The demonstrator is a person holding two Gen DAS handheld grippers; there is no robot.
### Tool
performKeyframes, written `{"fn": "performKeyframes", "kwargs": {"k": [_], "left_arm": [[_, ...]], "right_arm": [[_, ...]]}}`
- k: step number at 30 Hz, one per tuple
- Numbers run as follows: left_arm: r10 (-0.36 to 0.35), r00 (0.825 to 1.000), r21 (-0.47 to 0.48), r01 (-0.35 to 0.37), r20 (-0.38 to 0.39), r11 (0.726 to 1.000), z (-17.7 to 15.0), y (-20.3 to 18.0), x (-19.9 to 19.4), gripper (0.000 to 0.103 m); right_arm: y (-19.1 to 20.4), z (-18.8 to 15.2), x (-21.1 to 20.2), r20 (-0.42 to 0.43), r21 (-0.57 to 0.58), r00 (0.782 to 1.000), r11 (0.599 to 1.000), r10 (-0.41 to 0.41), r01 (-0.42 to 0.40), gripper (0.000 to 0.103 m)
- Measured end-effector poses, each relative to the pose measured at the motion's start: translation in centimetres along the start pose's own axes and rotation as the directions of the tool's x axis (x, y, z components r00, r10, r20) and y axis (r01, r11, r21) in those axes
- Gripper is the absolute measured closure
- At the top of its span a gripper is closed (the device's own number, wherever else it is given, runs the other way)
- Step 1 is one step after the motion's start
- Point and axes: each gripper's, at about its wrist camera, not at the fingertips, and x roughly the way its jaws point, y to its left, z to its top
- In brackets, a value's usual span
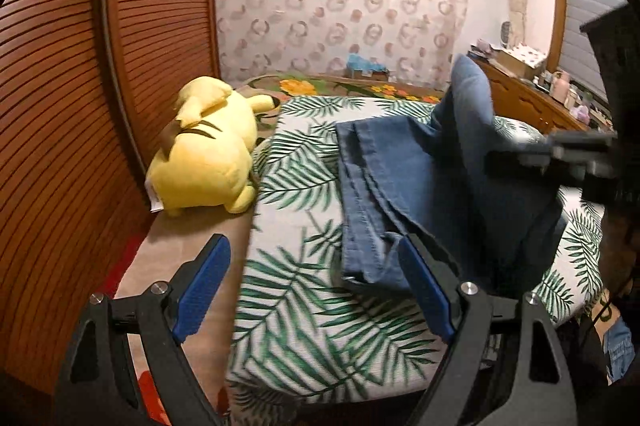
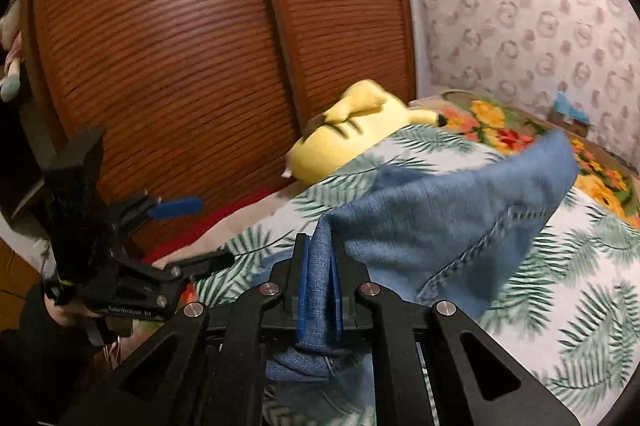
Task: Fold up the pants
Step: 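Lift the jeans end with the right tool and fold it over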
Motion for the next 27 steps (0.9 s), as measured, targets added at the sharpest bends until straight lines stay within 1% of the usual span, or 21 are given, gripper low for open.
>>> {"fn": "performKeyframes", "kwargs": {"k": [4, 8, 11, 13, 15, 18, 20, 24, 27], "left_arm": [[0.016, 1.000, -0.018, -0.016, 0.003, 1.000, -0.2, 0.9, -0.4, 0.017], [0.026, 1.000, -0.027, -0.025, 0.006, 0.999, -0.4, 1.5, -0.8, 0.017], [0.028, 1.000, -0.034, -0.027, 0.008, 0.999, -0.4, 1.7, -0.8, 0.017], [0.026, 1.000, -0.033, -0.025, 0.007, 0.999, -0.4, 1.7, -0.7, 0.017], [0.023, 1.000, -0.035, -0.023, 0.007, 0.999, -0.4, 1.6, -0.7, 0.017], [0.016, 1.000, -0.036, -0.016, 0.010, 0.999, -0.3, 1.4, -0.7, 0.017], [0.009, 1.000, -0.033, -0.008, 0.014, 0.999, -0.1, 1.2, -0.8, 0.017], [-0.017, 0.999, -0.028, 0.018, 0.029, 0.999, 0.4, 0.3, -1.1, 0.017], [-0.051, 0.998, -0.019, 0.052, 0.034, 0.998, 0.7, -0.7, -1.1, 0.017]], "right_arm": [[0.9, -0.8, 3.5, -0.064, -0.007, 0.996, 0.998, 0.061, -0.062, 0.095], [0.8, -1.9, 6.6, -0.122, 0.018, 0.989, 0.996, 0.087, -0.085, 0.095], [-0.6, -1.9, 7.6, -0.126, 0.072, 0.986, 0.992, 0.108, -0.099, 0.095], [-1.2, -1.4, 7.4, -0.118, 0.094, 0.986, 0.989, 0.120, -0.110, 0.092], [-1.6, -1.0, 7.2, -0.107, 0.099, 0.989, 0.991, 0.104, -0.094, 0.082], [-2.3, -0.4, 6.5, -0.094, 0.102, 0.992, 0.992, 0.086, -0.077, 0.073], [-2.1, 0.0, 5.6, -0.066, 0.096, 0.995, 0.993, 0.073, -0.066, 0.070], [-2.9, 0.6, 2.8, 0.014, 0.077, 1.000, 0.997, 0.013, -0.014, 0.066], [-4.3, 0.6, 1.9, 0.032, 0.095, 0.999, 0.995, -0.038, 0.035, 0.062]]}}
